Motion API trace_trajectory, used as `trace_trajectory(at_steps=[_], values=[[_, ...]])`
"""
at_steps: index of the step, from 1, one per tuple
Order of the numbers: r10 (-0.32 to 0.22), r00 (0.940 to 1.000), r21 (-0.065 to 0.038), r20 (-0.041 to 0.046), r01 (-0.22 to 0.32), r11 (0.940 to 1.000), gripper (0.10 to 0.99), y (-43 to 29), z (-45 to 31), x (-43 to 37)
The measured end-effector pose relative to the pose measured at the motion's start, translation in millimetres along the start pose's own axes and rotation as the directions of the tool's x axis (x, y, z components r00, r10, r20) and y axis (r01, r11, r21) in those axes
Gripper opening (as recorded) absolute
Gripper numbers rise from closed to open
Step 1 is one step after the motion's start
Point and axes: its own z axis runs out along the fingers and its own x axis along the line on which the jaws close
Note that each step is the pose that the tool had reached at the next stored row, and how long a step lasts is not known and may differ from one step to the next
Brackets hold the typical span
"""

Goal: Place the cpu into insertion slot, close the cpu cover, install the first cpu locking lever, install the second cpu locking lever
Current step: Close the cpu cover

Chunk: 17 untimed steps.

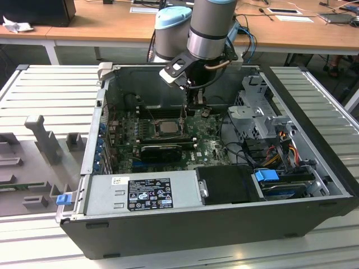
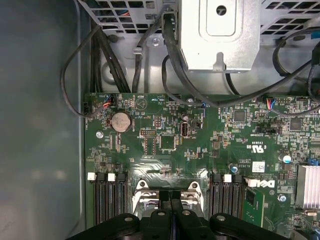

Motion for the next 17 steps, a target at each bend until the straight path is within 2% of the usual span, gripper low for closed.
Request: trace_trajectory(at_steps=[17], values=[[0.000,1.0000,0.000,0.0001,0.000,1.0000,0.106,-4.2,0.2,0.1]])
